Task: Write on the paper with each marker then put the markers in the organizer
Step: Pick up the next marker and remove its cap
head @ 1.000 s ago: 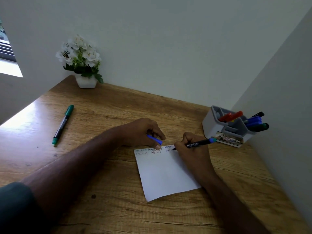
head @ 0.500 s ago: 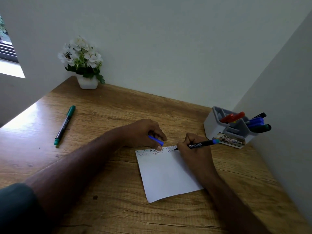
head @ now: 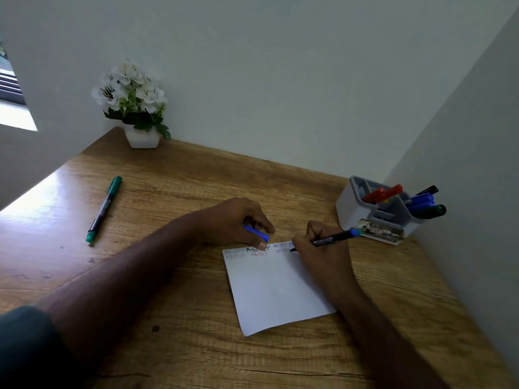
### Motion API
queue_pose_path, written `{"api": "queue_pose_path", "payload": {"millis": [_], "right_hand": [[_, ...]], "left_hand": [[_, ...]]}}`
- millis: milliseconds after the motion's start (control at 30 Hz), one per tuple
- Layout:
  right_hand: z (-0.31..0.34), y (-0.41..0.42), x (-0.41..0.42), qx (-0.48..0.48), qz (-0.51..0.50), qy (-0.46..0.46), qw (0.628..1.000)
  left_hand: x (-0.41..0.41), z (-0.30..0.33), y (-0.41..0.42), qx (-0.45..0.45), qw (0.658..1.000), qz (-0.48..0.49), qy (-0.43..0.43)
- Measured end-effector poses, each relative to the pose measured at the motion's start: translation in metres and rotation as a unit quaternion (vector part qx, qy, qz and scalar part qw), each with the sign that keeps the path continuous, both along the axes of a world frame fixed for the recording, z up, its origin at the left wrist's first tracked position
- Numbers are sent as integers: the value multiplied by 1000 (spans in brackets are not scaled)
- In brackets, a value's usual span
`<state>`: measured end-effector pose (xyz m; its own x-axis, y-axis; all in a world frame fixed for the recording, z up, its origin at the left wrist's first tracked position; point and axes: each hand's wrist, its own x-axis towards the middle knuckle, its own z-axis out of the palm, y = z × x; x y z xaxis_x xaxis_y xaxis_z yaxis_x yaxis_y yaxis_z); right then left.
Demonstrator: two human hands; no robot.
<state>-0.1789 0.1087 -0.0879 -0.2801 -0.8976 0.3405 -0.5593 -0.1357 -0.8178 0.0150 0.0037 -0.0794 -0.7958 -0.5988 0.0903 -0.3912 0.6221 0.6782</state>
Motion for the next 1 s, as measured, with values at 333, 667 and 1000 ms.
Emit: {"api": "queue_pose_path", "payload": {"millis": [333,667,1000], "right_hand": [[-1,0,-1,-5,-4,-3,1000],[3,1,-4,-52,-3,-59,997],[11,9,-14,-110,118,-203,966]], "left_hand": [[0,1,1,-9,1000,2,-11],[4,0,4,-42,999,11,2],[0,8,11,-54,986,58,147]]}}
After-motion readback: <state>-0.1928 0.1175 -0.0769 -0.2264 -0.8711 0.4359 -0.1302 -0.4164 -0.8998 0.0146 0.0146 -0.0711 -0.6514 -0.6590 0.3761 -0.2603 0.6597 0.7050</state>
